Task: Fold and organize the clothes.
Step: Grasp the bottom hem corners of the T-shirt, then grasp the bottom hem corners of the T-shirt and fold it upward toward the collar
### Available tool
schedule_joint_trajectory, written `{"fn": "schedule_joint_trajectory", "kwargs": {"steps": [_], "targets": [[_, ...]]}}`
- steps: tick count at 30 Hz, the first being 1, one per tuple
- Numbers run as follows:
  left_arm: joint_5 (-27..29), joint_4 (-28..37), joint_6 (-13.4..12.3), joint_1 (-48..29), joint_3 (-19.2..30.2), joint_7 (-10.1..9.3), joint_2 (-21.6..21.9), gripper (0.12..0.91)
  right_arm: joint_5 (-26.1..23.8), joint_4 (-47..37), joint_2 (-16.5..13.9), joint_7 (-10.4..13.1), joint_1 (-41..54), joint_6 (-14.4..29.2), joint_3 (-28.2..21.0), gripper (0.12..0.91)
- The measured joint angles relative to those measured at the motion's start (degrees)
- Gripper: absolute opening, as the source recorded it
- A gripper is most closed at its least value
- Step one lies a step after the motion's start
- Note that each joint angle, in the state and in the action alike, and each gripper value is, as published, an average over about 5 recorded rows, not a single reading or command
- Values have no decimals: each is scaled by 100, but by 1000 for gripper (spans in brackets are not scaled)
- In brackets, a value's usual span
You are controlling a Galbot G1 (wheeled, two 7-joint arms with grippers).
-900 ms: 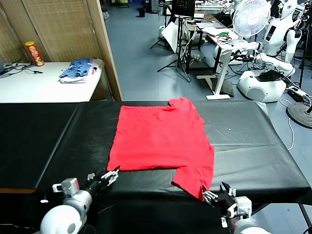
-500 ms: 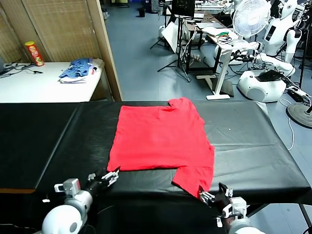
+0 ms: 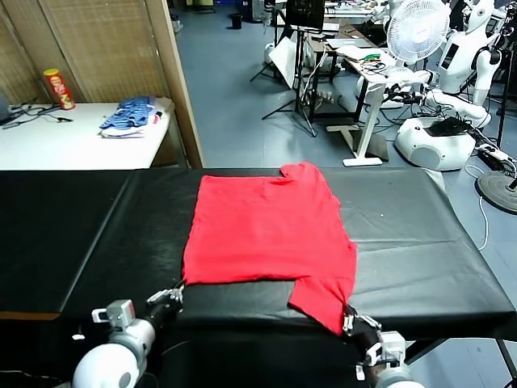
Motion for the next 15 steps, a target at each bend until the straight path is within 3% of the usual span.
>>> {"fn": "schedule_joint_trajectory", "kwargs": {"steps": [8,15], "targets": [[37,-686,-150,693,-96,-26,-135,125,435,-80,-175,-82,291,413,239,122],[-86,-778,-411,457,-110,-2,-287,125,667,-707,-422,-339,1088,894,186,122]]}}
